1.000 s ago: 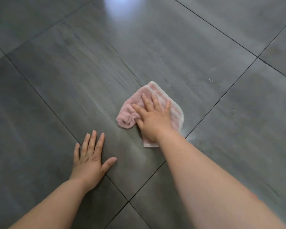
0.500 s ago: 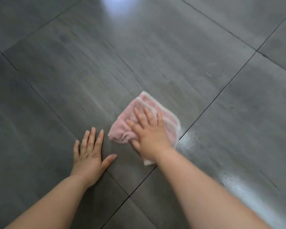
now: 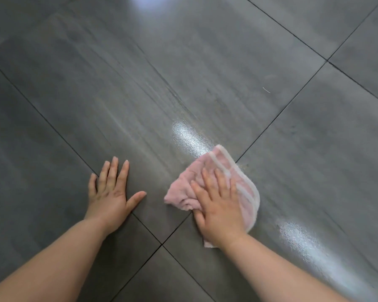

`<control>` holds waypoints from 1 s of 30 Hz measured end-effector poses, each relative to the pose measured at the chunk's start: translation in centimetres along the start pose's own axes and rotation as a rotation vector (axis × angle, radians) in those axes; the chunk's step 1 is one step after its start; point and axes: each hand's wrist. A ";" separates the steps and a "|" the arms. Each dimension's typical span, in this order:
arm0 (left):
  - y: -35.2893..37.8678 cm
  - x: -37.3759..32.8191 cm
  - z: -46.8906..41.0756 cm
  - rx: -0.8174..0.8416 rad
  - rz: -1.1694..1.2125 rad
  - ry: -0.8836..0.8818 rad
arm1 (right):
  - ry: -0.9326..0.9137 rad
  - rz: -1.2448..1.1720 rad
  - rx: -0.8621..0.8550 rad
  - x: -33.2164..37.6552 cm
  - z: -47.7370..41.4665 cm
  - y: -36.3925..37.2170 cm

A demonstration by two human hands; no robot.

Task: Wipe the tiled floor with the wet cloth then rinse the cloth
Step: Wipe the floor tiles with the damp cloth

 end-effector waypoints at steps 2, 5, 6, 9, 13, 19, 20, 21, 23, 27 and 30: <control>0.1 -0.1 0.0 -0.016 -0.008 -0.001 | -0.096 0.035 0.039 0.7 -2.5 -0.4; 0.2 -0.1 -0.2 -0.029 0.010 -0.014 | -0.152 0.034 0.086 -1.4 -5.0 -1.8; 0.2 -0.1 -0.2 -0.026 0.009 -0.017 | -0.104 0.010 0.103 -2.9 -5.2 -2.3; 0.3 -0.3 -0.2 -0.022 0.004 -0.015 | 0.187 0.055 0.111 -8.1 -3.7 -3.7; 0.3 -0.3 0.0 -0.034 0.025 0.000 | 0.421 -0.017 0.007 -13.3 2.6 -3.3; 0.2 -0.7 0.3 -0.042 0.011 -0.004 | 0.131 0.046 -0.066 -6.3 8.3 1.2; 0.2 -0.7 0.2 -0.033 -0.005 -0.007 | 0.014 0.040 -0.070 -4.7 7.7 1.6; 0.3 -0.7 0.2 -0.028 -0.018 -0.008 | -0.089 0.059 -0.089 -3.8 6.7 1.8; 0.3 -0.6 0.1 -0.020 -0.046 -0.015 | -0.194 0.118 -0.117 -4.2 4.5 1.5; -0.2 -0.8 0.2 0.017 -0.093 -0.027 | 0.017 0.172 -0.141 -9.1 3.4 -0.2; -1.0 -1.2 0.3 0.040 -0.149 -0.018 | 0.162 0.197 -0.161 -12.0 5.8 -0.7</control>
Point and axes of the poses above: each hand's wrist, its own z-axis away from the middle knuckle, its own y-axis out of the palm, x = y × z, and after that the axes turned 2 degrees about -y, right-handed
